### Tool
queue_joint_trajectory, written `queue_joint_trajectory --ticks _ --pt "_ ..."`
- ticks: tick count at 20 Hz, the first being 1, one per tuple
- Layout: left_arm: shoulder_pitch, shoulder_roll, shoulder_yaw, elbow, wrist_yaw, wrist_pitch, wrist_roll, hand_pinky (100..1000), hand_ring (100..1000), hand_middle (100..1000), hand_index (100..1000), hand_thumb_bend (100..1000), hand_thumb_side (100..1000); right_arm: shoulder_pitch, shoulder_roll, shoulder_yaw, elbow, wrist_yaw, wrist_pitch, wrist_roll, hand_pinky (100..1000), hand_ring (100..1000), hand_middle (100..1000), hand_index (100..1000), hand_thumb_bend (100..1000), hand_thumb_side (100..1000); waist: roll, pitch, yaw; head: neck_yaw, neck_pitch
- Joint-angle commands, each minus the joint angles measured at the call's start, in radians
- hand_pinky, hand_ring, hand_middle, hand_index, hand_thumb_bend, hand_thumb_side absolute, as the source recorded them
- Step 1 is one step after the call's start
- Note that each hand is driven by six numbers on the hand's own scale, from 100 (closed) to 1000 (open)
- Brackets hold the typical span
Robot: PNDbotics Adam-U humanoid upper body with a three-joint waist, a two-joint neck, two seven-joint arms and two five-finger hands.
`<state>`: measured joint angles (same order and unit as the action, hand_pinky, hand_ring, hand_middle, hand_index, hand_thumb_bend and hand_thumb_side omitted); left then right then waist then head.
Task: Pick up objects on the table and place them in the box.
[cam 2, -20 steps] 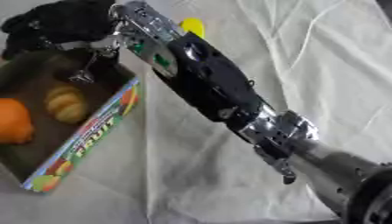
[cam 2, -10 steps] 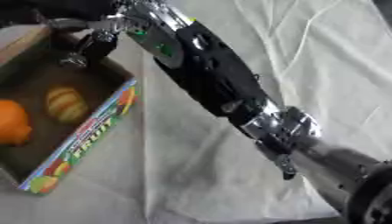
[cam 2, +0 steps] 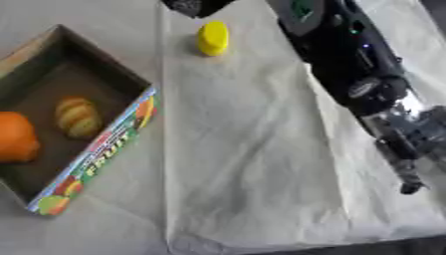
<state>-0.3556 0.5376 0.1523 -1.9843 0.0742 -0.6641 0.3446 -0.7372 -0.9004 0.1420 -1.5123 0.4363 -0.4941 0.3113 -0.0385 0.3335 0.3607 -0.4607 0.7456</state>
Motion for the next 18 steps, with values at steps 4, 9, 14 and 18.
queue_joint_trajectory --ticks 4,9,14,18 --pt "-0.002 0.028 0.015 -0.016 -0.006 0.004 0.004 830 818 769 879 185 285 0.077 -0.116 -0.048 0.04 0.046 -0.012 -0.057 908 1000 840 959 100 100 0.009 -0.011 -0.004 -0.004 -0.013" --pt "0.0 0.026 0.017 -0.016 -0.007 0.006 0.005 830 818 769 879 180 290 0.118 -0.13 -0.051 0.055 0.071 -0.028 -0.056 911 1000 843 960 100 161 0.008 -0.009 -0.003 -0.012 -0.021" --pt "0.0 0.025 0.018 -0.016 -0.005 0.007 0.007 831 819 770 879 179 292 0.119 -0.128 -0.05 0.076 0.086 -0.04 -0.047 919 1000 838 979 100 195 0.008 -0.008 0.0 -0.018 -0.021" --pt "-0.003 0.022 0.016 -0.016 -0.002 0.006 0.005 830 818 769 879 172 295 0.086 -0.112 -0.048 0.135 0.132 -0.029 -0.059 926 1000 834 984 100 192 0.007 -0.004 0.005 -0.03 -0.025"
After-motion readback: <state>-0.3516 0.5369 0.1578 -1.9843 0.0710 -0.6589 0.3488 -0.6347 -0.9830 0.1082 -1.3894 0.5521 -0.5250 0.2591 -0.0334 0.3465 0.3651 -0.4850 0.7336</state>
